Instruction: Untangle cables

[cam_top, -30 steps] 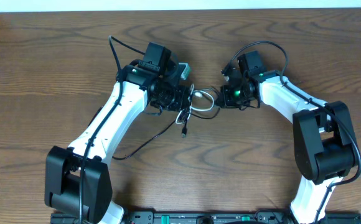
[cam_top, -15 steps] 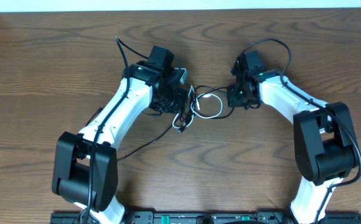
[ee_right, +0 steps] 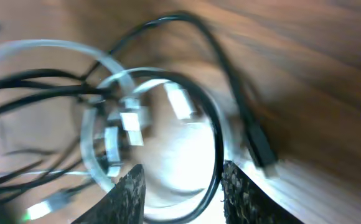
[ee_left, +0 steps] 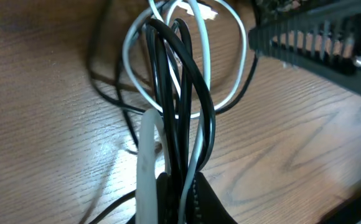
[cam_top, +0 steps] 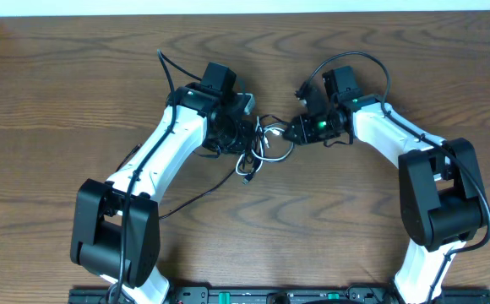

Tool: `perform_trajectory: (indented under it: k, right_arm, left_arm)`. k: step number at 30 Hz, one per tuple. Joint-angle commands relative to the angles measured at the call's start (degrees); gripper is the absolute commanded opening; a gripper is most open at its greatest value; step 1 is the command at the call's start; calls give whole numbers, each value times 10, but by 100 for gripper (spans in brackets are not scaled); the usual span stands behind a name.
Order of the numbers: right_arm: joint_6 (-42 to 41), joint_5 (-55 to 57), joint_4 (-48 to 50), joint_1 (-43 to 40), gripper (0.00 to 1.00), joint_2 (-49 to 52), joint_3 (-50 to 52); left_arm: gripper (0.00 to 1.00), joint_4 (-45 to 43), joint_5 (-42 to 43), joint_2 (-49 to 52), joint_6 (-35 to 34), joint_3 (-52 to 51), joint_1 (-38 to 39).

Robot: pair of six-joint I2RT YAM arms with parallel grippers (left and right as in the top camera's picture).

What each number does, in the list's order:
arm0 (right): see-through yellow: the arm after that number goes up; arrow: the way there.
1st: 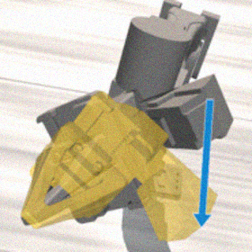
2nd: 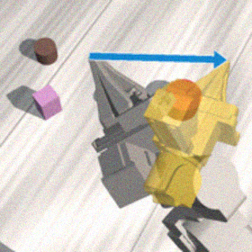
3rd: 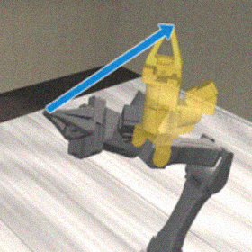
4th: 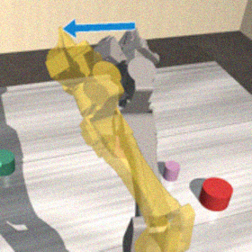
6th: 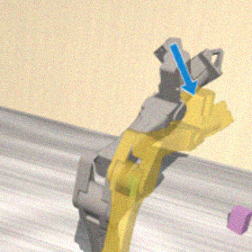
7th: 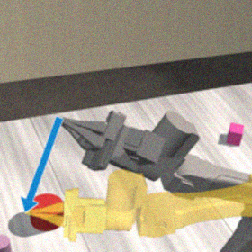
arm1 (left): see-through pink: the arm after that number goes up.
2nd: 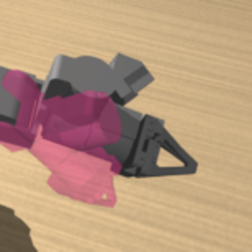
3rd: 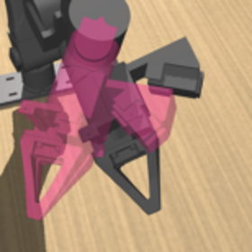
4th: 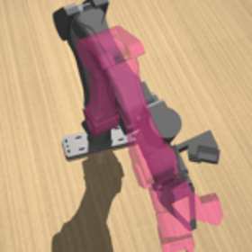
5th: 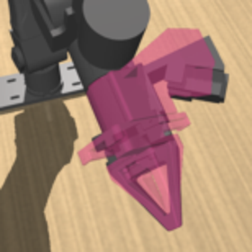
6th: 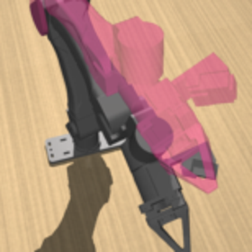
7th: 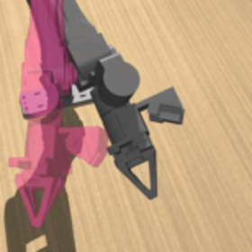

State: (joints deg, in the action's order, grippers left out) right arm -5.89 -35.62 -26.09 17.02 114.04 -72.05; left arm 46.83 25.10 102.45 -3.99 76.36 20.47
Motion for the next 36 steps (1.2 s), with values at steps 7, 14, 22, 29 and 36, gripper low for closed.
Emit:
perform_trajectory:
  k: [7, 14, 22, 29, 36]
  right_arm:
    - [-108, -193, 70, -20, 43, -2, -3]
    - [-163, -194, 87, -32, 53, -2, -3]
    - [-157, -185, 85, -32, 55, -2, -3]
    - [-157, -183, 85, -32, 55, -2, -3]
    - [-157, -183, 73, -30, 55, -2, -3]
  left_arm:
    - [8, 5, 21, 5, 49, 3, 8]
    - [13, 5, 23, 5, 59, 3, 26]
    - [61, 7, 23, 5, 59, 3, 26]
    - [57, 9, 23, 5, 59, 3, 26]
    - [19, 9, 23, 5, 59, 3, 26]
